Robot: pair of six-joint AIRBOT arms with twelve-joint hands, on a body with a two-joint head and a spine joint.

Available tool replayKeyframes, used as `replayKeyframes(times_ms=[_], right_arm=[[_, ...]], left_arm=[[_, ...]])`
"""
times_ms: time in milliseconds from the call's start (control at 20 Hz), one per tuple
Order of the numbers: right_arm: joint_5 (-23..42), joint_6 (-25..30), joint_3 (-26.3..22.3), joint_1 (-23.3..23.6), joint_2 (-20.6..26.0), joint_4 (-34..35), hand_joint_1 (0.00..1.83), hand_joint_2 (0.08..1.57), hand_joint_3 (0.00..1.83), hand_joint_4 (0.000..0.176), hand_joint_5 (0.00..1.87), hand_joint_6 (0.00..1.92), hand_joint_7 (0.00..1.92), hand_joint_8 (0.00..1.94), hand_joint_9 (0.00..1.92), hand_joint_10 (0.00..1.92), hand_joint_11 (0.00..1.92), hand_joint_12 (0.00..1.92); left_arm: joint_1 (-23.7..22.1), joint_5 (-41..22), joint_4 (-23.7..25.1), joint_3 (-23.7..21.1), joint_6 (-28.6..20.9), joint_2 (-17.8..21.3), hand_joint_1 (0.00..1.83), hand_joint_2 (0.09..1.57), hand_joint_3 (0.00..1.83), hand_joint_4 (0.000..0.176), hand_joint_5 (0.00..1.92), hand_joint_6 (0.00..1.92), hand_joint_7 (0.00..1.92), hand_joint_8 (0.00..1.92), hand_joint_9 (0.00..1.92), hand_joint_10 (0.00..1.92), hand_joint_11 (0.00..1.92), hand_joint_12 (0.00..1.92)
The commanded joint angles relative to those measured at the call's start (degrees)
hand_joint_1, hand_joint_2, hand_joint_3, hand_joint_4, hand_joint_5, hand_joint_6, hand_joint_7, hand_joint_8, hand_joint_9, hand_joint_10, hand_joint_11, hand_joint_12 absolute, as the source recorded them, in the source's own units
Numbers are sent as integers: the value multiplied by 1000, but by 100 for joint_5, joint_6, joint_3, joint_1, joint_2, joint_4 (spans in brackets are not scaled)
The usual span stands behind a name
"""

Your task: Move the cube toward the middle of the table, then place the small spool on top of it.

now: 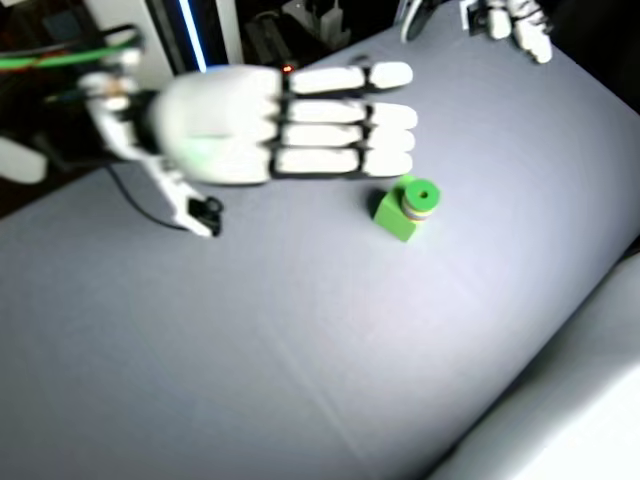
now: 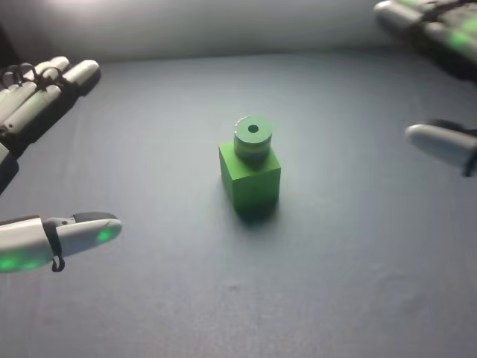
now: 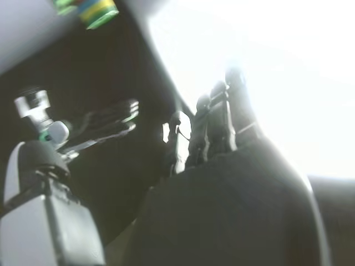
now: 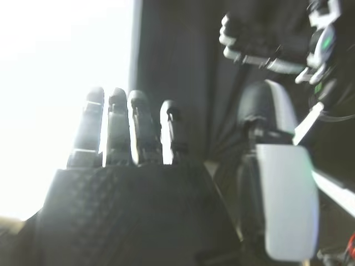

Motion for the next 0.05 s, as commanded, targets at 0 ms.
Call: replayKeyframes(times_ms=[0], right_arm=[[1334,-34,-106,-83,94,129,357,1368,11,109,11,2,79,16,88,21,75,35]], left_arm=[[-9,-938,52,9,-82,9,459,957,0,146,0,0,43,0,117,3,122,498]])
